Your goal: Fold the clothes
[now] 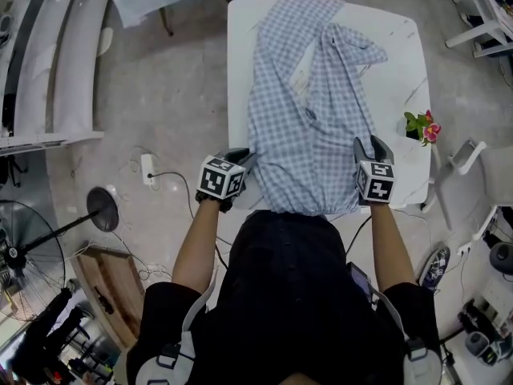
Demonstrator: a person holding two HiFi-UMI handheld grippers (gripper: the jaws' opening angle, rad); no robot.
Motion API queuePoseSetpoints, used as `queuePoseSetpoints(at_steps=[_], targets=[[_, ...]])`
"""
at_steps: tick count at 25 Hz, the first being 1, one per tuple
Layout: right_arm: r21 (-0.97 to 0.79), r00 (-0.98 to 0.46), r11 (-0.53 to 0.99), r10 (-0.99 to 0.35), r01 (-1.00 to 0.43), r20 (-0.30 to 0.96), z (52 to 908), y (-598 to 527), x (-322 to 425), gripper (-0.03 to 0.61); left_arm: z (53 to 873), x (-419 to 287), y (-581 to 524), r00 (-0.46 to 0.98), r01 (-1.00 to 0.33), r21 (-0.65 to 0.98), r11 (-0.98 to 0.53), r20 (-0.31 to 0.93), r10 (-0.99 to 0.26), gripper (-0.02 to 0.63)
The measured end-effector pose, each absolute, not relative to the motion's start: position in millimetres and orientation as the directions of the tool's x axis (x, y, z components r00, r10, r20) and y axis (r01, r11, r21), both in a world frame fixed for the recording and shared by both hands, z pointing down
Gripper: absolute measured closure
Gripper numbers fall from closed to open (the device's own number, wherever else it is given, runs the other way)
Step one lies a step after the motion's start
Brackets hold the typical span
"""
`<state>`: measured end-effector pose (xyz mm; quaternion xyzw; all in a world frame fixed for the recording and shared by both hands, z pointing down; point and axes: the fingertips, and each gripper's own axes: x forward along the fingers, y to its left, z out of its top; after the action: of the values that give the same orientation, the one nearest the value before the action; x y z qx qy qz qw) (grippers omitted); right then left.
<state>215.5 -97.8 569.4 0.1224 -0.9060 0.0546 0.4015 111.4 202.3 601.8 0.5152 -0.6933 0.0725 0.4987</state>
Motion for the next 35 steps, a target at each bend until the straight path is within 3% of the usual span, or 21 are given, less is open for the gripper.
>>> queuePoseSetpoints(at_steps=[6, 12, 22, 35], targets=[[-0.153, -0.679, 0.982, 0.038, -0.111, 0.733, 572, -2, 167, 0.411, 603, 110, 202, 0.029, -0.785, 0.411, 0.463, 0.772, -0.635, 0.555], [-0.158, -0.635, 0.983, 0.182, 0.095, 0.751, 580, 77, 145, 0.433, 606, 110, 207, 0.024, -0.773, 0.414, 0.481, 0.776, -0.63, 0.601], [-0.147, -0.548, 0.986, 0.166, 0.079, 0.82, 609, 67, 155, 0.473, 604, 98, 233, -0.006, -0.753, 0.392, 0.528, 0.798, -0.602, 0.606], [-0.08, -0.567, 0.99, 0.131, 0.115, 0.813, 617, 63, 153, 0.513, 616, 99, 241, -0.038, -0.752, 0.353, 0.557, 0.82, -0.57, 0.604]])
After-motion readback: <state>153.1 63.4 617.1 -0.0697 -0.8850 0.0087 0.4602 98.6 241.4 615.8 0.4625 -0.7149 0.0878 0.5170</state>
